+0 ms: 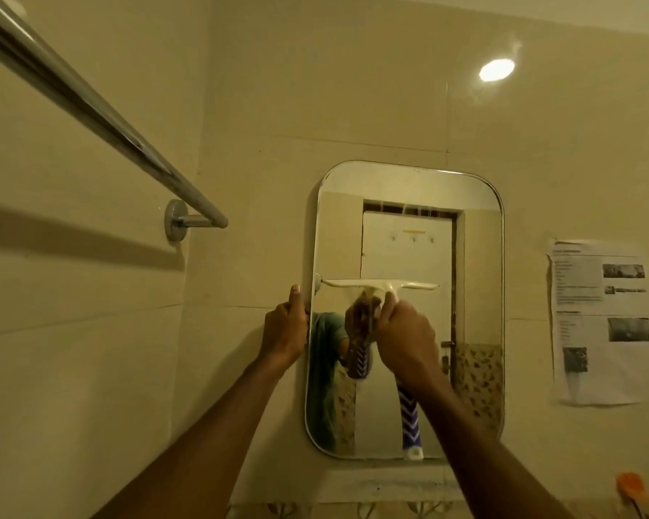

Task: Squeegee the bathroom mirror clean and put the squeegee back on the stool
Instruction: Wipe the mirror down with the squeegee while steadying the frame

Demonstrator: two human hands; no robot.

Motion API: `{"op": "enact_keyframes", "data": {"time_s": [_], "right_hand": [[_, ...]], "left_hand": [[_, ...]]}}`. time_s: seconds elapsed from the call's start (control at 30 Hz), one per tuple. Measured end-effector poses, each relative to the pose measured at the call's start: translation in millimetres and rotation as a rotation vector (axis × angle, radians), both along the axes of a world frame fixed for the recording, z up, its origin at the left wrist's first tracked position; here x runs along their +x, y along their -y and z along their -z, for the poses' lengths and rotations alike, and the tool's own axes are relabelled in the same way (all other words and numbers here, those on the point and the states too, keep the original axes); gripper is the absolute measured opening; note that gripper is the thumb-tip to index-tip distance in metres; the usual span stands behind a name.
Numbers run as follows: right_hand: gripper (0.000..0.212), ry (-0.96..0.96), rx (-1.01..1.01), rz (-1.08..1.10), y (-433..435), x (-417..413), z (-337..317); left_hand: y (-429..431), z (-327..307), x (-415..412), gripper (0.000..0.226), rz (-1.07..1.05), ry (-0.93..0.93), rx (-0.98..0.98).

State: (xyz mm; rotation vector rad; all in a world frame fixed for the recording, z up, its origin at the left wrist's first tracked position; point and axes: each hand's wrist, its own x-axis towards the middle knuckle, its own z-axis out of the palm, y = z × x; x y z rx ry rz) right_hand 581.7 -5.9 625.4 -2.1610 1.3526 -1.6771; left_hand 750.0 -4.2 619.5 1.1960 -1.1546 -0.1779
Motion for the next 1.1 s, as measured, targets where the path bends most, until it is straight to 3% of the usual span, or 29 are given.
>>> {"op": "enact_keyframes", "data": {"time_s": [0.2,0.33,0.43,0.6,0.7,0.83,0.97,1.1], "right_hand": [[0.050,0.113,-0.205,-0.004,6,-7,-134],[0.048,0.122,-0.135,0.044,14,4,-186],[0.044,0.129,-0.111,-0.005,15,14,-151],[0.032,0.062,-0.032,-0.113,-1,19,-23],[0.031,0.032,0.078,-0.068,-16,19,35],[0.044,0.064,0.056,-0.049,-17,13,18],[0.045,0.095,-0.055,-0.079,-15,7,-27],[0.042,0.067,0.041,-0.032,-10,12,16]], "left_hand": [[3,3,-2,0.061,-0.058,0.021,-0.034],[5,5,1,0.066,-0.020,-0.023,-0.042],[7,7,3,0.065,-0.027,-0.010,-0.045],[2,3,4,0.071,0.065,-0.105,-0.021],[1,1,6,0.072,0.142,-0.122,0.014],[0,2,8,0.080,0.149,-0.140,0.030],[-4,3,3,0.075,0.168,-0.161,0.018],[-1,4,6,0.069,0.194,-0.176,0.003]]}}
